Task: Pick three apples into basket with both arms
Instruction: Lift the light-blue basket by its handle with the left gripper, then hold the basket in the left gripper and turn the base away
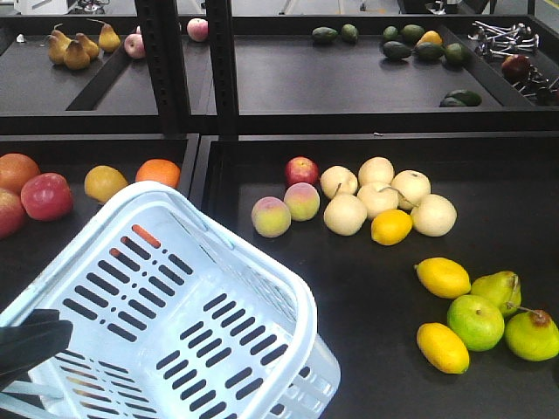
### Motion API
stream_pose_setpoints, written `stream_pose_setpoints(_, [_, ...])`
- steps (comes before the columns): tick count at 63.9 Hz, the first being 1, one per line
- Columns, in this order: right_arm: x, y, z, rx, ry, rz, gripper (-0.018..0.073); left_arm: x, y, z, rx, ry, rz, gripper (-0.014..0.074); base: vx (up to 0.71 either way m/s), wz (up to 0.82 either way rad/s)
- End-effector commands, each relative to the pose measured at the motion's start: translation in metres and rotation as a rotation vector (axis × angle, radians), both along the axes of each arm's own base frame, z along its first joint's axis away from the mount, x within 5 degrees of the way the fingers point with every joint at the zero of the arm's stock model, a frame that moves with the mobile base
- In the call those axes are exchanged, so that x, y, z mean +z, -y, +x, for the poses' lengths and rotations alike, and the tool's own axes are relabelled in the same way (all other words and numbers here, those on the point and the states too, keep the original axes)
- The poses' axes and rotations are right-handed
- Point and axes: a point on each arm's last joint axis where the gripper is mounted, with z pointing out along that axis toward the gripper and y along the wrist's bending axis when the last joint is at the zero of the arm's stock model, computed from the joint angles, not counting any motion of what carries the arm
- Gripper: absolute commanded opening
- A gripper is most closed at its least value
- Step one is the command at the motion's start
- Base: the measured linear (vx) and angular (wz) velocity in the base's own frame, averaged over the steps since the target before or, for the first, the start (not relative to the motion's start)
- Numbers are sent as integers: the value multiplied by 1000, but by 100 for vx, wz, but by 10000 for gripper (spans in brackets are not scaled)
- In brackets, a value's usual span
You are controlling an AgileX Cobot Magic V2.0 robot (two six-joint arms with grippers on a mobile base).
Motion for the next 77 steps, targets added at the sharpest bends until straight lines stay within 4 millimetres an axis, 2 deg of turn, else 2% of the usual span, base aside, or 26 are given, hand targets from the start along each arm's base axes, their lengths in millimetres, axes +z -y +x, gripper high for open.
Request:
stream_pose_setpoints(1, [2, 1, 0, -9, 68, -4, -6, 18, 1, 3, 41, 76, -100, -8, 0, 0])
stream_pose_setpoints(77, [2, 1, 0, -9, 68, -4, -6, 18, 1, 3, 41, 76, -100, -8, 0, 0])
